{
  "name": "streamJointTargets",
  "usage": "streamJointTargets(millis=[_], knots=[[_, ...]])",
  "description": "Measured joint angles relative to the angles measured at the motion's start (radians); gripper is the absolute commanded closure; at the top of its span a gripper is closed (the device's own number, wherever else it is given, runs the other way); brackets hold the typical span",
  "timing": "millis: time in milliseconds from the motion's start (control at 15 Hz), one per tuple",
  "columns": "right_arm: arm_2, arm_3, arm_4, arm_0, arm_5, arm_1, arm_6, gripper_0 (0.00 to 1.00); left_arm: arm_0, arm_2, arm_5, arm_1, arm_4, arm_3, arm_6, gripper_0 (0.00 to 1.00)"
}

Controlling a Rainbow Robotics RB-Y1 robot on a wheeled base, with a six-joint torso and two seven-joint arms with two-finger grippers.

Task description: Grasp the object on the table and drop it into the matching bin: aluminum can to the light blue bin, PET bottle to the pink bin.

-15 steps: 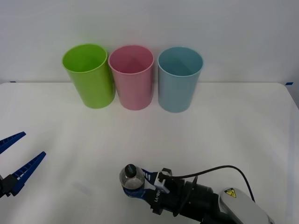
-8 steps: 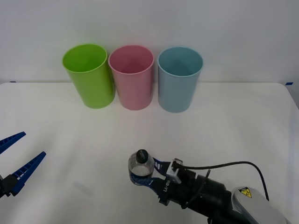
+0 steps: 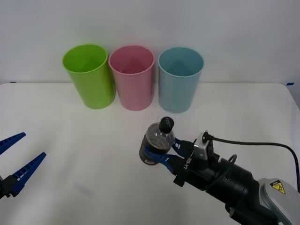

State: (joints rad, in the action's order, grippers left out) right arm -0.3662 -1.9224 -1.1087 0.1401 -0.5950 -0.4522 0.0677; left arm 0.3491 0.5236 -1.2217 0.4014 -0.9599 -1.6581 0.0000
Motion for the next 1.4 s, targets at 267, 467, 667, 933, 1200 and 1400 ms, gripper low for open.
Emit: streamJointTargets(millis=[267,467,667,933,1200,1400], knots=[[0.061,-0.098,-0.002,-0.032,0.002,-0.030,-0.160,1.00,0.000,0.000,0.000,0.000,0.000,0.000,0.000,0.00],[0.089,-0.124,-0.007,-0.110,0.005,-0.062,-0.256,1.00,0.000,0.000,0.000,0.000,0.000,0.000,0.000,0.00],[0.093,-0.124,-0.013,-0.199,0.045,-0.111,-0.333,1.00,0.000,0.000,0.000,0.000,0.000,0.000,0.000,0.00],[0.093,-0.113,-0.030,-0.306,0.100,-0.159,-0.451,1.00,0.000,0.000,0.000,0.000,0.000,0.000,0.000,0.00],[0.093,-0.005,-0.061,-0.447,0.104,-0.151,-0.517,1.00,0.000,0.000,0.000,0.000,0.000,0.000,0.000,0.00],[0.090,0.139,-0.091,-0.571,0.103,-0.101,-0.520,1.00,0.000,0.000,0.000,0.000,0.000,0.000,0.000,0.00]])
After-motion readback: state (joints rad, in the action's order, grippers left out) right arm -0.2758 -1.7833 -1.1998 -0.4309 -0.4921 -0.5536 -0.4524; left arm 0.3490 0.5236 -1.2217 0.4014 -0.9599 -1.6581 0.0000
